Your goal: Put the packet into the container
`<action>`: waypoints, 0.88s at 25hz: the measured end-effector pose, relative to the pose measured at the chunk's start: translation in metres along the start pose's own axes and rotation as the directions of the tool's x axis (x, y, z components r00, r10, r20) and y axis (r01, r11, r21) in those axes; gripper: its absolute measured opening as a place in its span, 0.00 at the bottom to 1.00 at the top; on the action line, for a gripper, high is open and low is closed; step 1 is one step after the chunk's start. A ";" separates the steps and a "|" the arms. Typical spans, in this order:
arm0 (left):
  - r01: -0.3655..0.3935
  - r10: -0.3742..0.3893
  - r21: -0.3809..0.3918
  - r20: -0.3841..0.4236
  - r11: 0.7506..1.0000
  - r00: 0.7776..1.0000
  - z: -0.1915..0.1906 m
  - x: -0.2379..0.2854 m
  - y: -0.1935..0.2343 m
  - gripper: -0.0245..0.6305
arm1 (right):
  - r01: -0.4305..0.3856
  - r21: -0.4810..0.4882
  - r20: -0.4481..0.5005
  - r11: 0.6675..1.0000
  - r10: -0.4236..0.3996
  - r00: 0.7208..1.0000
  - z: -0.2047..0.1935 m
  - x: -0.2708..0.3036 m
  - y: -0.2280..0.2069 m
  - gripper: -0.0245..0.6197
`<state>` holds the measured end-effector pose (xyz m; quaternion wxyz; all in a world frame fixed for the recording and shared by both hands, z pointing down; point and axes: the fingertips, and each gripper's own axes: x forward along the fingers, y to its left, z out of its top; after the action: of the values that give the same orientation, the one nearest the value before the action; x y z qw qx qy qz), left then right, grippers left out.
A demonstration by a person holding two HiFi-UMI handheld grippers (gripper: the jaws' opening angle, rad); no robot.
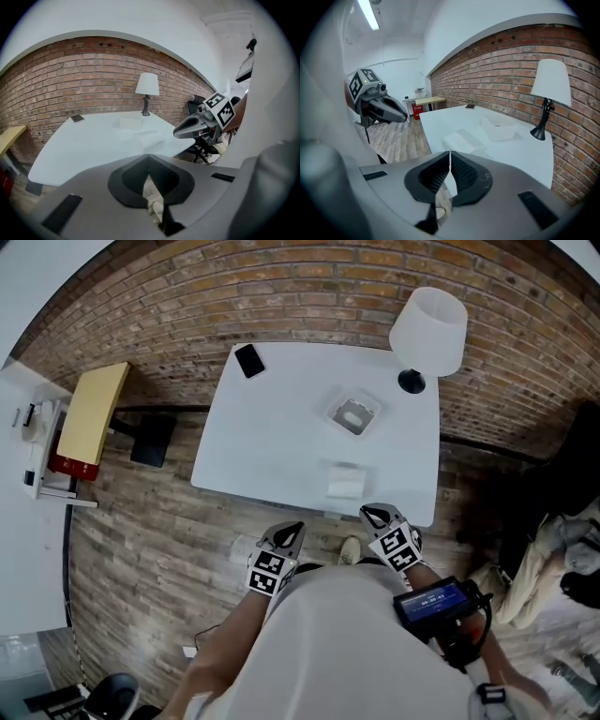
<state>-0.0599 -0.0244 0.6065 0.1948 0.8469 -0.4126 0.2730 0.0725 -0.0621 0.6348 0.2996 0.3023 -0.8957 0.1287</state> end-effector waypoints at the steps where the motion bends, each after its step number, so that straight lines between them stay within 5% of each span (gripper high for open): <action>1: -0.005 0.005 -0.004 -0.001 1.000 1.000 0.001 0.001 0.001 0.05 | -0.006 -0.011 -0.007 1.000 0.006 1.000 -0.001 0.003 -0.002 0.05; 8: -0.034 0.034 -0.017 -0.003 0.999 0.999 0.009 0.003 0.009 0.05 | -0.054 -0.096 -0.049 0.994 0.050 0.998 0.006 0.014 -0.013 0.08; 15: -0.038 0.038 -0.043 -0.001 0.998 0.999 0.004 0.004 0.025 0.05 | -0.102 -0.133 -0.136 0.986 0.084 0.987 0.015 0.033 -0.027 0.30; 18: -0.039 0.040 -0.049 0.011 0.998 0.999 0.009 0.008 0.035 0.05 | -0.147 -0.169 -0.222 0.975 0.108 0.969 0.014 0.043 -0.029 0.47; 22: -0.039 0.041 -0.057 0.033 0.998 0.999 0.019 0.013 0.047 0.05 | -0.195 -0.208 -0.314 0.959 0.124 0.941 0.016 0.058 -0.032 0.58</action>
<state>-0.0855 -0.0707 0.6050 0.2060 0.8373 -0.4403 0.2504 0.0480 -0.1209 0.6593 0.4534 0.1676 -0.8708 0.0896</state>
